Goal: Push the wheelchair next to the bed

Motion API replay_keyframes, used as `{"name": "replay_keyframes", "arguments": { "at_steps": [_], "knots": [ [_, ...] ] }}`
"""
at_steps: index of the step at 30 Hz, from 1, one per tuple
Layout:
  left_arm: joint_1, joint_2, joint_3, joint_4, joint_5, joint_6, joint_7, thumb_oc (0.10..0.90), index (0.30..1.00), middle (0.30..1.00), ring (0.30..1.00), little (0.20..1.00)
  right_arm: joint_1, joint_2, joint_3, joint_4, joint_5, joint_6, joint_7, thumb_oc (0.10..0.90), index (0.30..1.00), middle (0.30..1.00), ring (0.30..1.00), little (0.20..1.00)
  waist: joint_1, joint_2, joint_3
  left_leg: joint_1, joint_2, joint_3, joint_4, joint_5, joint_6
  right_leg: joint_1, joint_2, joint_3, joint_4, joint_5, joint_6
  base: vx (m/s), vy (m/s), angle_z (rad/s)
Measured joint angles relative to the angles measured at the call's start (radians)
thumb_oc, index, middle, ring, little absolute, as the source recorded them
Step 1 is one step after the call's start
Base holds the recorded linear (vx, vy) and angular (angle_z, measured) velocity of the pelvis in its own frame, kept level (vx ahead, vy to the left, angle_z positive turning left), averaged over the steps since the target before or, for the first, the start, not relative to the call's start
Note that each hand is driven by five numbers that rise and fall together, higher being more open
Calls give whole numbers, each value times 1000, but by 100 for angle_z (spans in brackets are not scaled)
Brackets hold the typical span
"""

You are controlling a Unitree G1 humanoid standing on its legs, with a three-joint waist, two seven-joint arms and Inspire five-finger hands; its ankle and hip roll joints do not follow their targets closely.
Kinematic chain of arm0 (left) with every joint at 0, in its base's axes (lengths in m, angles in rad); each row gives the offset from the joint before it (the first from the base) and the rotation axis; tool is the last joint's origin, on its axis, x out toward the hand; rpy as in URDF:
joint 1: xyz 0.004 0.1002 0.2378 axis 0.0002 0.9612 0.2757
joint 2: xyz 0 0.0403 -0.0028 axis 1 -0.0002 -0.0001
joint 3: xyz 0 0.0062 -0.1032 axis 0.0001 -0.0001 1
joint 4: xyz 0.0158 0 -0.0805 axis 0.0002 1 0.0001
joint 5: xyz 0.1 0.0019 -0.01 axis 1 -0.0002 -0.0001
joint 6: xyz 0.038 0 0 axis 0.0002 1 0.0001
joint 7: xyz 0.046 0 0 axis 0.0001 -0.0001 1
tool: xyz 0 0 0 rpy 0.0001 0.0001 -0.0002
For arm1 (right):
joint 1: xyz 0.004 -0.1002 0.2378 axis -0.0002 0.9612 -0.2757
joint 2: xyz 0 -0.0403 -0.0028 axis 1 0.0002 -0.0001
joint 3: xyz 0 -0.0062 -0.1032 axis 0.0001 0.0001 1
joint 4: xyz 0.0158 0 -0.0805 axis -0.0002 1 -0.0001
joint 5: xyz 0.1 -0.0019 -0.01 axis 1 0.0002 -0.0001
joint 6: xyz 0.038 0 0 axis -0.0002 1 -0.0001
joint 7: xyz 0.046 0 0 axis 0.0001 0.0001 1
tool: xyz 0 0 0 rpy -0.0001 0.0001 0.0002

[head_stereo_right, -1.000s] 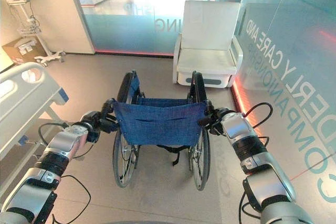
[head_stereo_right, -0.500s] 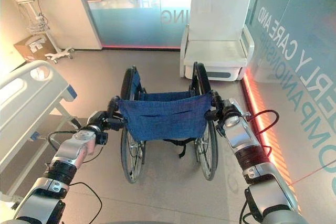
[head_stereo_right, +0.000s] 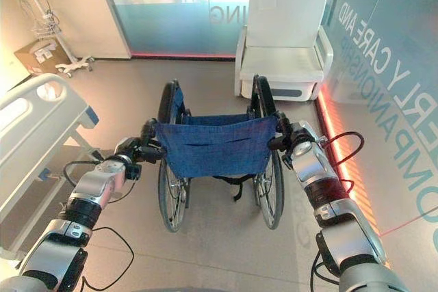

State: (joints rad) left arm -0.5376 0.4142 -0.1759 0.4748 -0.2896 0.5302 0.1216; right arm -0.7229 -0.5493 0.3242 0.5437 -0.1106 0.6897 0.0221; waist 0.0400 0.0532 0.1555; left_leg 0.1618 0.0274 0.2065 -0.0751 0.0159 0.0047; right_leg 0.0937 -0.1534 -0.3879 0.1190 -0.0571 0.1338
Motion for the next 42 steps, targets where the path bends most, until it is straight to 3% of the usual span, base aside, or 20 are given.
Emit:
{"name": "replay_keyframes", "arguments": {
  "at_steps": [2,4,5,8,10,11,13,14,16,18,19,24,25,26,30,33,37,40,41,42],
  "knots": [
    [-31,0,-11,-5,-3,-2,2,400,300,300,300,300,-19,-31,-1,-7,1,-1,3,400,300,300,300,300,2,28,40,-5,12,-11,18,-16,25,-147,-70,-5,303,-14,21,160,-105,-11],
    [-32,2,-9,-24,-5,-3,8,400,300,300,300,300,-4,-32,-4,-11,3,-1,7,400,300,300,300,300,-1,6,52,14,2,-36,18,-8,40,-225,-112,1,386,-30,41,237,-272,1],
    [-32,4,-11,-23,-5,-3,9,400,300,300,300,300,8,-28,-5,-13,3,-1,11,400,300,300,300,300,-1,5,60,15,2,-44,26,-16,33,-245,-125,10,375,-32,42,339,-418,6],
    [-44,23,-14,-2,-5,-15,6,400,300,300,300,300,19,-20,-9,-36,1,0,10,400,300,300,300,300,-22,-24,62,0,-13,-109,44,-32,34,-253,-163,86,133,3,86,261,-338,24],
    [-59,23,-18,28,-5,-28,-4,400,300,300,300,300,14,-20,-8,-35,-1,6,10,400,300,300,300,300,-22,-39,59,-8,-13,-132,68,-46,13,-227,-179,121,56,12,99,309,-468,47],
    [-61,20,-16,46,-5,-39,-10,400,300,300,300,300,9,-20,-7,-29,-1,9,11,400,300,300,300,300,-22,-52,56,-22,-2,-147,95,-58,-6,-196,-179,98,73,7,96,273,-416,57],
    [-62,25,-13,37,-7,-47,-9,400,300,300,300,300,-12,-22,-3,-15,0,12,24,400,300,300,300,300,-17,-71,46,-59,25,-142,149,-82,-40,-135,-147,69,49,36,73,277,-358,51],
    [-57,20,-13,36,-14,-48,-5,400,300,300,300,300,-24,-26,-1,-10,-1,12,24,400,300,300,300,300,-19,-57,46,-64,45,-140,155,-85,-43,-130,-131,49,62,37,72,370,-443,53],
    [-45,-2,-14,32,-28,-45,11,400,300,300,300,300,-40,-54,22,2,-1,12,40,400,300,300,300,300,-15,-38,44,-73,97,-75,201,-84,-49,-128,-102,14,100,16,11,246,-286,48],
    [-13,-31,-10,-8,-32,-46,37,400,300,300,300,300,-39,-84,39,6,0,12,60,400,300,300,300,300,0,-22,39,-91,132,-56,255,-73,-59,-118,-77,-2,135,-34,-10,300,-302,39],
    [2,-43,-5,-16,-40,-47,45,400,300,300,300,300,-39,-97,41,5,-1,8,72,400,300,300,300,300,13,-16,33,-108,145,-51,279,-49,-75,-119,-68,-7,154,-60,-19,253,-261,33],
    [11,-55,-27,6,-40,-69,60,400,300,300,300,300,-35,-106,54,34,-2,-16,91,400,300,300,300,300,42,-51,11,-178,156,-33,361,85,-95,-87,-51,-46,128,-99,-54,203,-188,28],
    [10,-55,-46,17,-40,-80,61,400,300,300,300,300,-35,-104,73,55,-1,-19,91,400,300,300,300,300,46,-62,10,-211,145,-39,422,66,-102,-57,-47,-61,103,-98,-65,216,-122,23],
    [26,-55,-48,14,-40,-84,68,400,300,300,300,300,-36,-100,85,76,0,-31,94,400,300,300,300,300,64,-78,3,-210,96,-29,436,54,-91,-42,-51,-61,87,-93,-75,238,-131,11],
    [34,-58,-51,-6,-41,-87,78,400,300,300,300,300,-31,-85,84,111,0,-34,90,400,300,300,300,300,104,-95,-1,-276,11,42,358,36,-89,42,7,-58,-36,-83,-97,302,-70,1],
    [69,-56,-30,-40,-41,-86,92,400,300,300,300,300,-28,-63,86,118,-1,-34,81,400,300,300,300,300,144,-81,-2,-318,5,12,134,51,-100,112,63,-3,-107,-81,-97,420,50,-43],
    [126,-45,11,-88,-45,-78,88,400,300,300,300,300,-27,-43,95,110,-1,-35,83,400,300,300,300,300,180,-31,-18,-357,52,6,82,57,-110,181,106,50,-142,-105,-85,404,119,-63],
    [149,-16,20,-124,-78,-64,85,400,300,300,300,300,-26,-32,117,111,0,-37,88,400,300,300,300,300,188,-36,-42,-327,29,56,163,44,-106,219,81,55,-108,-166,-34,379,158,-31],
    [137,-9,18,-119,-80,-61,85,400,300,300,300,300,-26,-18,113,122,0,-38,79,400,300,300,300,300,191,-65,-45,-311,-2,44,165,66,-68,223,44,60,-74,-202,-14,418,217,-18],
    [133,-4,18,-121,-80,-59,84,400,300,300,300,300,-26,-15,112,125,0,-38,79,400,300,300,300,300,195,-74,-48,-307,-15,48,176,55,-50,222,25,61,-48,-216,-4,440,242,-22]
  ]
}}
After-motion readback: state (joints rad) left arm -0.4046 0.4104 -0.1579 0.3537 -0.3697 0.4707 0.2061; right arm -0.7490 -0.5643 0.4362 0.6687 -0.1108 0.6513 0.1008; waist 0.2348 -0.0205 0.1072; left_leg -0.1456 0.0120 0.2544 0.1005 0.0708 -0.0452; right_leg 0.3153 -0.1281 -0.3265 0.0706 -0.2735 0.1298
